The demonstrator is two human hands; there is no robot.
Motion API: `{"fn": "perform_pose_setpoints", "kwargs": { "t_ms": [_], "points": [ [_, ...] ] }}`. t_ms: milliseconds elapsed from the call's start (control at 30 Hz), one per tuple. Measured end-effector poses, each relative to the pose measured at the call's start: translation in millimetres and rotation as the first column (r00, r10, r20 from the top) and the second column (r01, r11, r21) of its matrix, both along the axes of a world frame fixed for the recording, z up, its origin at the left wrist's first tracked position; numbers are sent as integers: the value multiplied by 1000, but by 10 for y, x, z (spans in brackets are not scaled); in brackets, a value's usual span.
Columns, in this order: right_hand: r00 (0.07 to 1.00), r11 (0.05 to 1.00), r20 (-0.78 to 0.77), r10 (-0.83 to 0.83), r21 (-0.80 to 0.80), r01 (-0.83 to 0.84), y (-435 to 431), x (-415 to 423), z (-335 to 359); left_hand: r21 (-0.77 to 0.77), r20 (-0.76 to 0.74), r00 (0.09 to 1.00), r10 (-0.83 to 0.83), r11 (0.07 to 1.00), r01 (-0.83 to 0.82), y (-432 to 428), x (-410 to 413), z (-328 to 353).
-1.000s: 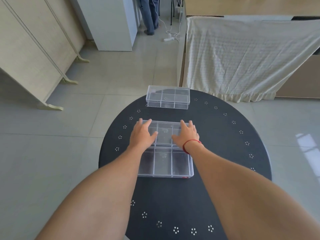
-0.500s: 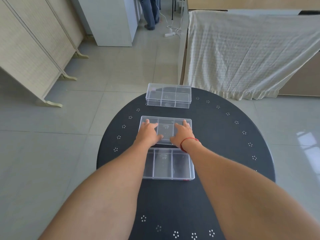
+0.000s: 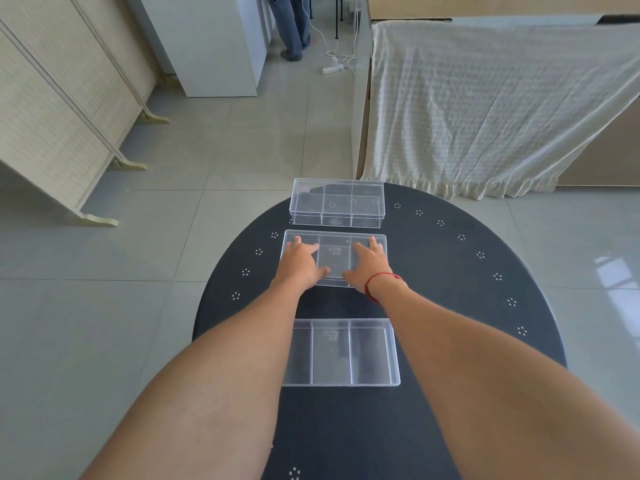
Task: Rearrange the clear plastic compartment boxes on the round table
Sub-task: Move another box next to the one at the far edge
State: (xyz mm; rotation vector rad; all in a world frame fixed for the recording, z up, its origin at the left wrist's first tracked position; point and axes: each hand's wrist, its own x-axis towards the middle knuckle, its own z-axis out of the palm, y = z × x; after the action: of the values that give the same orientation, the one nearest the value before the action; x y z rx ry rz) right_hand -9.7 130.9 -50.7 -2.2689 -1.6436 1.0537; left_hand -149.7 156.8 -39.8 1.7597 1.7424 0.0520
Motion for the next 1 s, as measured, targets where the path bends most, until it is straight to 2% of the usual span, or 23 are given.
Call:
{"fn": "perform_pose_setpoints", "kwargs": {
  "t_ms": [1000],
  "points": [
    [1000, 1000, -6, -21, 9, 21, 376, 108, 43, 27, -7, 999, -35, 999, 35, 410, 90, -49]
  ]
}}
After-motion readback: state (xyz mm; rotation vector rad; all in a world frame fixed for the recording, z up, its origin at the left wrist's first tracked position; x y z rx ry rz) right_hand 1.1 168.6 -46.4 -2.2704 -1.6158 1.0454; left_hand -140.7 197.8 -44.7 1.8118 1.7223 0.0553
